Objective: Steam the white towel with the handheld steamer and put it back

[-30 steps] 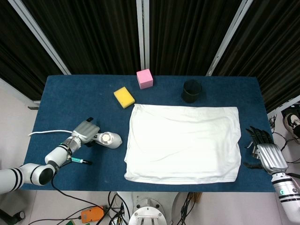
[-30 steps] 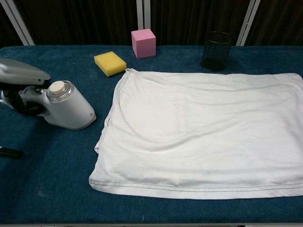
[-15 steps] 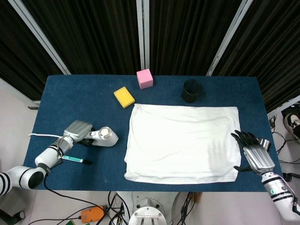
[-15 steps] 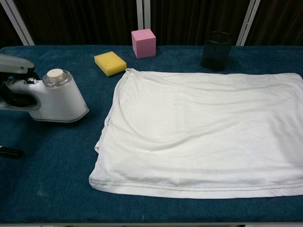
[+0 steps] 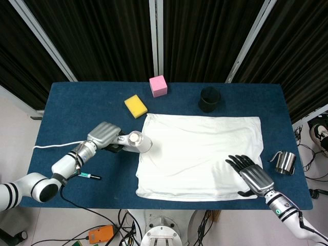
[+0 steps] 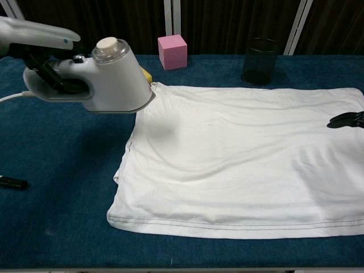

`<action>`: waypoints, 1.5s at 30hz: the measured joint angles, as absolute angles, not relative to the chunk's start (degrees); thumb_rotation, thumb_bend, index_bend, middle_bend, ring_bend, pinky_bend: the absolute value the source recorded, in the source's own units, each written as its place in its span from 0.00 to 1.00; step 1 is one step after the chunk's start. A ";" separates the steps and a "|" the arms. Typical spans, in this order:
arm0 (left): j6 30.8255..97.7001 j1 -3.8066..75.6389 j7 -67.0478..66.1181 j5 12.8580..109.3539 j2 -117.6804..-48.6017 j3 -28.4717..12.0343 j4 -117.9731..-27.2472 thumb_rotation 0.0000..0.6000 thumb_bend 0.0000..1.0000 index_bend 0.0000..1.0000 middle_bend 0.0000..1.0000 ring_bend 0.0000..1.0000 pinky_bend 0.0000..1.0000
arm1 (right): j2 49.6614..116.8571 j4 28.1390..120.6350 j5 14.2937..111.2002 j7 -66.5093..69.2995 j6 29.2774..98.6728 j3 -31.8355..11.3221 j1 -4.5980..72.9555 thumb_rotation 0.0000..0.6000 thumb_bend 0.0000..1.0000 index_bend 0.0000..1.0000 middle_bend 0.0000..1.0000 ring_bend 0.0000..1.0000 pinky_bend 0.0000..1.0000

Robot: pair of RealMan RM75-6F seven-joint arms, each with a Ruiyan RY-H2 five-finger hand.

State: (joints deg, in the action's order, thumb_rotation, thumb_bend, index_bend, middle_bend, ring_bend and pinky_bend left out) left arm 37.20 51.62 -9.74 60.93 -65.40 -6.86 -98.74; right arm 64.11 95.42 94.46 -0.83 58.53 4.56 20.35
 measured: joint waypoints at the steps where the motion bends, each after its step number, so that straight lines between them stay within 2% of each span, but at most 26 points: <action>1: 37.11 52.58 -11.07 60.37 -65.96 -7.04 -98.86 0.50 0.82 0.70 0.84 0.71 0.65 | 64.41 95.29 94.58 -0.84 58.14 4.90 20.46 1.00 0.44 0.02 0.08 0.02 0.14; 4: 36.77 55.57 -14.79 57.82 -67.70 -7.36 -99.08 0.49 0.82 0.70 0.84 0.71 0.65 | 65.21 94.57 94.44 -0.79 56.85 5.83 20.67 1.00 0.55 0.03 0.13 0.07 0.18; 7: 36.40 59.15 -18.55 53.97 -70.08 -7.48 -98.97 0.48 0.82 0.70 0.84 0.71 0.65 | 66.15 93.69 93.92 -0.74 56.29 6.58 20.65 1.00 0.60 0.05 0.15 0.09 0.21; 14: 36.27 68.16 -28.74 43.51 -76.32 -5.64 -97.32 0.38 0.82 0.70 0.84 0.71 0.65 | 67.02 92.52 93.66 -0.04 56.16 7.56 20.50 1.00 0.60 0.15 0.18 0.11 0.23; 19: 37.66 74.03 -34.09 35.23 -80.77 -3.58 -95.48 0.35 0.82 0.70 0.84 0.71 0.65 | 67.84 91.48 93.95 0.98 56.04 8.20 20.65 1.00 0.60 0.20 0.19 0.11 0.23; 28: 39.49 82.07 -40.40 23.09 -86.89 -0.44 -90.72 0.29 0.81 0.70 0.84 0.71 0.65 | 68.47 90.10 94.16 2.91 57.17 8.63 20.57 1.00 0.60 0.20 0.19 0.11 0.23; 39: 36.35 84.38 -38.63 16.62 -90.87 0.76 -79.38 0.29 0.81 0.70 0.84 0.71 0.65 | 68.56 89.66 93.40 3.51 58.00 8.87 20.20 1.00 0.60 0.20 0.19 0.11 0.23; 45: 34.78 83.71 -35.74 14.31 -92.13 1.41 -72.94 0.25 0.81 0.70 0.84 0.70 0.65 | 68.54 89.86 92.83 3.55 58.20 8.77 20.12 1.00 0.60 0.20 0.19 0.11 0.23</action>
State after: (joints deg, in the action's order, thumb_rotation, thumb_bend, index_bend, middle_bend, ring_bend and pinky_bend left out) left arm 34.78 83.71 -35.74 14.31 -92.13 1.41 -72.94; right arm 68.54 89.86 92.83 3.55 58.20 8.77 20.12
